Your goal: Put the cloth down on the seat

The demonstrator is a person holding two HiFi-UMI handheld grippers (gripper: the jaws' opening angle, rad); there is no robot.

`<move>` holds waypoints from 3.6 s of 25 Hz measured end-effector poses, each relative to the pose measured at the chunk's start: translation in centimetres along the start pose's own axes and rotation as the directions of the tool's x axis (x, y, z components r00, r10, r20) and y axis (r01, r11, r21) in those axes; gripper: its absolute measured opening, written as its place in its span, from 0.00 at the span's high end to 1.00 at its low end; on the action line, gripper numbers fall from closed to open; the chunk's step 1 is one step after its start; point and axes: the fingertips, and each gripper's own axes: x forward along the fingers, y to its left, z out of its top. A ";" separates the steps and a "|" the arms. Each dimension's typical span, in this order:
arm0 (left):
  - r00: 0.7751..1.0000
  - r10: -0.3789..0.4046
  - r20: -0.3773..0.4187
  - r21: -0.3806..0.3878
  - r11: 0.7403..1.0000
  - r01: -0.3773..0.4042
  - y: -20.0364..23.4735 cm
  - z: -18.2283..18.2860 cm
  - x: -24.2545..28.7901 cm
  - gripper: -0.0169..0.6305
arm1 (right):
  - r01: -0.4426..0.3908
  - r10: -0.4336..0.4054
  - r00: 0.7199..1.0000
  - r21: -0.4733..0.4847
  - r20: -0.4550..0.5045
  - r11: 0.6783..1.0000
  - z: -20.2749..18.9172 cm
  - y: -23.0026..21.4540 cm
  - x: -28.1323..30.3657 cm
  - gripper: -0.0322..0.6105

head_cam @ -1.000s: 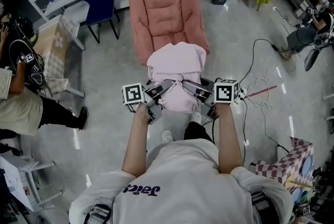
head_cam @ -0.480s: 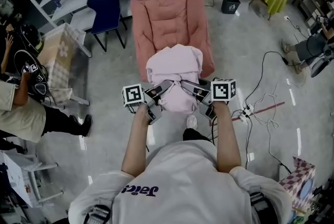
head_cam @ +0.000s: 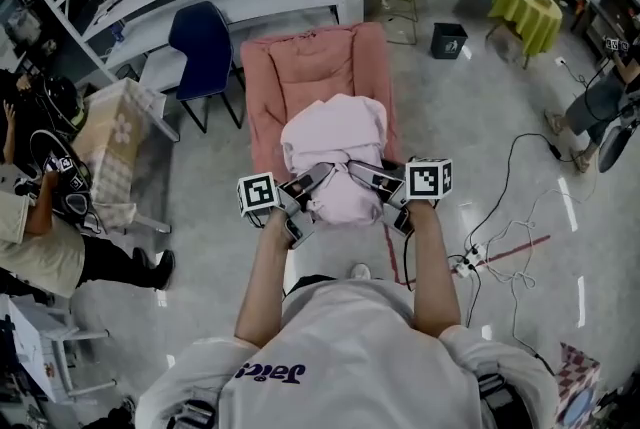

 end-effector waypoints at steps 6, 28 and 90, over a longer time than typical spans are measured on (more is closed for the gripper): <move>0.997 0.072 0.014 -0.056 0.996 -0.071 5.2 -0.5 0.5 0.45 | -0.008 0.010 1.000 0.089 -0.022 0.996 -2.3 -4.9 0.4 0.60; 0.974 0.204 -0.102 -0.008 0.979 -0.205 23.0 14.6 11.3 0.52 | 0.309 -0.290 0.949 0.184 -0.119 0.933 5.0 -27.3 8.9 0.60; 0.665 0.720 -0.198 0.160 0.693 -0.703 51.9 7.5 1.6 0.41 | 0.835 -0.803 0.478 -0.098 -0.356 0.541 -12.4 -47.2 9.1 0.54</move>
